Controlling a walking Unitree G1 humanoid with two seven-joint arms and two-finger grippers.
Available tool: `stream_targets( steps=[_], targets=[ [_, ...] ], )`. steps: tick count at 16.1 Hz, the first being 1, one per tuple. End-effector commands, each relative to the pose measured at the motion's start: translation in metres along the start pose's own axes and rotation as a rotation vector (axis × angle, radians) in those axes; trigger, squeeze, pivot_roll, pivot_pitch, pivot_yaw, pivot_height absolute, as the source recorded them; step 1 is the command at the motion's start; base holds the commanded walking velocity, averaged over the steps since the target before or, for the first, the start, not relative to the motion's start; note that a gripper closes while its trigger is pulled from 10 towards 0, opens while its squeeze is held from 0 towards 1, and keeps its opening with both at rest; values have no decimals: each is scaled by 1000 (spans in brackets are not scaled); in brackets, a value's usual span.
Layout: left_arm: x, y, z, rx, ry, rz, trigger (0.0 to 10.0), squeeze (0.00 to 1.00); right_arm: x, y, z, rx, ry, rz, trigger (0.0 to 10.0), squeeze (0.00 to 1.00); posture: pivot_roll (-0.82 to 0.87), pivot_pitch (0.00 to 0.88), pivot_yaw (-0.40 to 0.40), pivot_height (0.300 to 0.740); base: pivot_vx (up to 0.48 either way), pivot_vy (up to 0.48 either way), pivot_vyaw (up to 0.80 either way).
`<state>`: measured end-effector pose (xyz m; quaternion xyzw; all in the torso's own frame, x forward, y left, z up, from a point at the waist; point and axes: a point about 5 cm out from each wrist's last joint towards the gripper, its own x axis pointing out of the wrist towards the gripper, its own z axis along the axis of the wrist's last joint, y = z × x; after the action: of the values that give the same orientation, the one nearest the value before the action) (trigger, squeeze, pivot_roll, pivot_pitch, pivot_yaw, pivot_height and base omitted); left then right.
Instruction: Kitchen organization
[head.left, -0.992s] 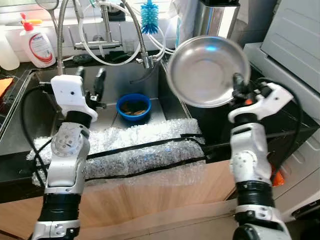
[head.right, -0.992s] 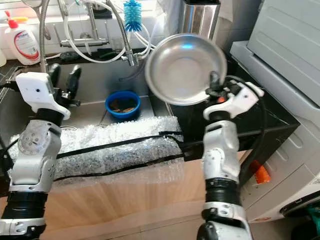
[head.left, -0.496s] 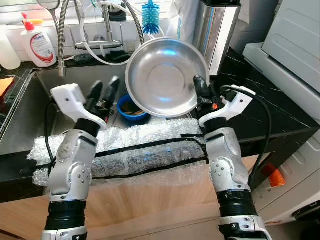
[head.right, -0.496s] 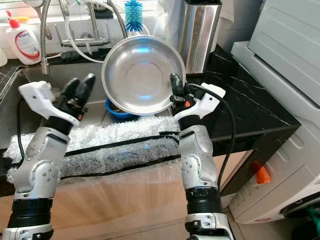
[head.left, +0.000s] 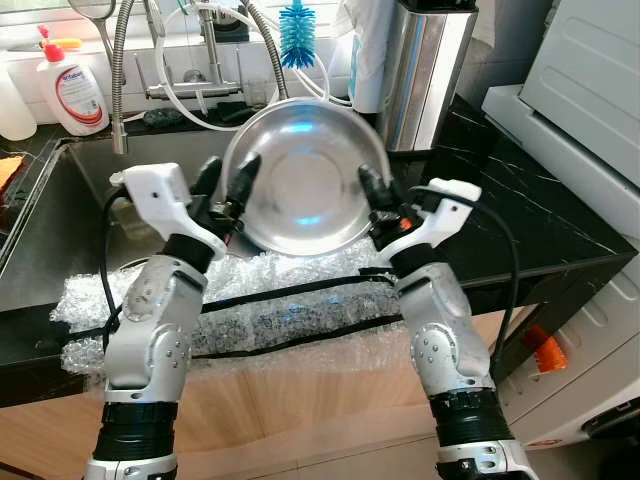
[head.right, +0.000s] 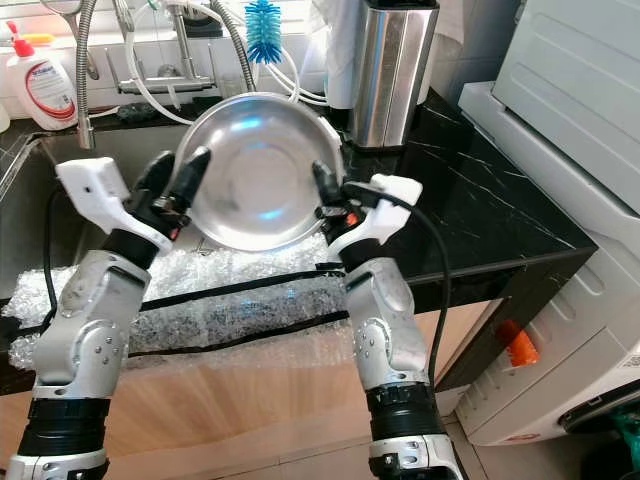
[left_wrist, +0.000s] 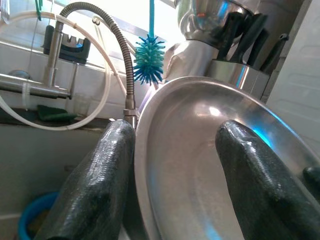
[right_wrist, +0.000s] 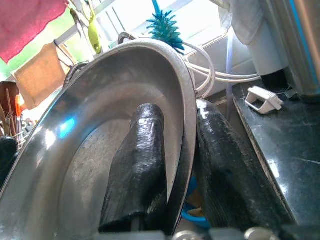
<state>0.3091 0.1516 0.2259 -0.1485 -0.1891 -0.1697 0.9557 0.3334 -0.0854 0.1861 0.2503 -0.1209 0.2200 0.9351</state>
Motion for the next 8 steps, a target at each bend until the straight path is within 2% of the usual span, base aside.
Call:
stream_targets(
  steps=[1,3,5,7,8],
  targets=[
    [0,-1,2,47,1,-18,10000,0,2,9,8,-12,-30,46,10000,0,44,0,-12,740,0,0,0],
    [-1,-2,-3,91,32,-24,10000,0,3,11,10,-13,-39,55,10000,0,45,0,-11,740,0,0,0],
    [-1,5,-6,209,48,31,10000,0,3,12,11,-16,-46,54,10000,0,45,0,-11,740,0,0,0],
    [0,19,1,212,-12,140,10000,0,1,12,12,-14,-50,54,10000,0,40,0,-10,740,0,0,0],
    [0,19,1,212,-12,140,10000,0,1,12,12,-14,-50,54,10000,0,40,0,-10,740,0,0,0]
  ],
)
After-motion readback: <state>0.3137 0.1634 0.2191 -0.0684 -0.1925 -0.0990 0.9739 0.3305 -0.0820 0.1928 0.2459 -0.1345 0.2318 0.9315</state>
